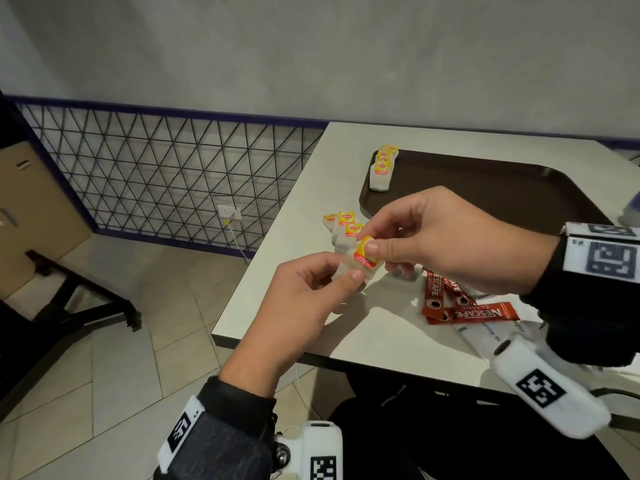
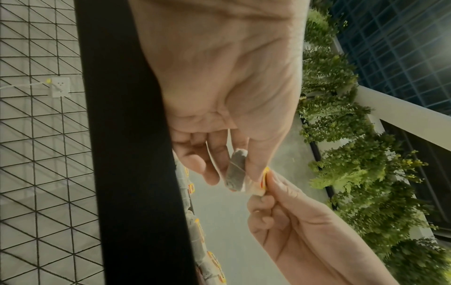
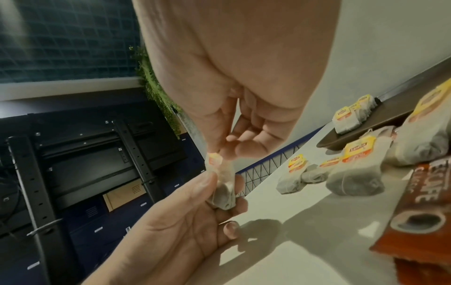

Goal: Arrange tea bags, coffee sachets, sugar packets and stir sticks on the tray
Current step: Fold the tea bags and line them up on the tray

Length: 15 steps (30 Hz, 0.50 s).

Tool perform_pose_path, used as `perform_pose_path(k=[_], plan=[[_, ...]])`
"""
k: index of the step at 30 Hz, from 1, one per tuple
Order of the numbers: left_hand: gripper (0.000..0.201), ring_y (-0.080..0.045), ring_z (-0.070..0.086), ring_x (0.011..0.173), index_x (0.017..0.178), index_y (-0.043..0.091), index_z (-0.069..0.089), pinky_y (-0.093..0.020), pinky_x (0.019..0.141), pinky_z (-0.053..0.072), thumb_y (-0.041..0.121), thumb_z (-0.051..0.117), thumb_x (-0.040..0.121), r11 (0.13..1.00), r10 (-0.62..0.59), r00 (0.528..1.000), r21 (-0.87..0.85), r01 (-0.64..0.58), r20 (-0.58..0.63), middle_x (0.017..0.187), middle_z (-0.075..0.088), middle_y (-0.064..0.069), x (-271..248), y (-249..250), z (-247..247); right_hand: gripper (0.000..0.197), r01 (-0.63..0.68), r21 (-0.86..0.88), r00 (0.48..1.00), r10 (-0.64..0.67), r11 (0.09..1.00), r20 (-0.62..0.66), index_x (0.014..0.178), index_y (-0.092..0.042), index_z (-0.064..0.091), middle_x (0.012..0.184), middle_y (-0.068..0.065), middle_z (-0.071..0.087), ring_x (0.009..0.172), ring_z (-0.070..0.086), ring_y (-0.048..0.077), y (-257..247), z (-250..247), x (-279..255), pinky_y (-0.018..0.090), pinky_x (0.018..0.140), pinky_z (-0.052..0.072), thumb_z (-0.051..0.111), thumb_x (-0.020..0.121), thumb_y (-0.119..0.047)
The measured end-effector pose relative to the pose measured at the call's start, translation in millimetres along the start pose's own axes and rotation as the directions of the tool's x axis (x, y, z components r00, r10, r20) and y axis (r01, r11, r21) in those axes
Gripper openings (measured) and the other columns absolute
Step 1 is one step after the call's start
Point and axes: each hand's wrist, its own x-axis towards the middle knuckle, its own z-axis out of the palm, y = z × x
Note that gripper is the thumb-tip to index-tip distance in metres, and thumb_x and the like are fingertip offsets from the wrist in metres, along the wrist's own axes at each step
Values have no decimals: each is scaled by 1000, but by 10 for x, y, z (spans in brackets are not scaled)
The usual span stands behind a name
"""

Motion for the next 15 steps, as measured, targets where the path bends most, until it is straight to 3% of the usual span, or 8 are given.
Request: perform_pose_path(k=[4,7,9,11,13,15], plan=[[12,-15,65,78,102,14,76,-24,64,49,14,69,92,1000,6,999,3,-7,38,86,76,-7,-8,27,18,8,37,-41,999,-37,998,15,95,-12,78,77,13,74,61,66,18,17,-53,-2,39,64,59,79,87,-15],[12,-12,65,73,98,11,76,-20,62,49,19,69,92,1000,-6,1000,16,6,25,80,74,-8,8,24,49,11,28,-3,999,-28,1000,36,93,-7,77,80,19,74,63,67,21,40,-33,13,29,61,56,80,85,-13],[12,-11,62,68,93,10,77,-20,60,48,19,68,94,1000,-8,1000,27,8,-3,77,72,-8,25,4,67,20,-43,50,995,38,998,95,96,-5,76,83,20,73,66,66,21,38,-24,44,31,63,54,81,82,-18],[13,-11,60,66,91,10,77,-21,60,48,20,68,94,1000,-6,1000,27,7,-23,76,71,-9,31,-16,77,34,-197,114,974,181,974,135,101,-5,75,88,14,72,72,65,20,41,-111,117,35,64,51,80,80,-31],[14,-12,60,67,90,10,78,-21,60,48,20,69,93,1000,-2,999,22,2,-34,76,72,-11,32,-24,76,32,-316,66,949,316,946,15,102,-9,75,93,8,70,74,64,18,79,-302,224,31,61,51,78,86,-36],[15,-12,61,69,89,11,78,-21,61,49,22,69,93,1000,1,999,21,0,-41,79,73,-14,31,-18,70,17,-361,-109,926,342,926,-161,98,-14,77,93,7,72,75,63,17,154,-518,311,29,60,53,75,92,-30]])
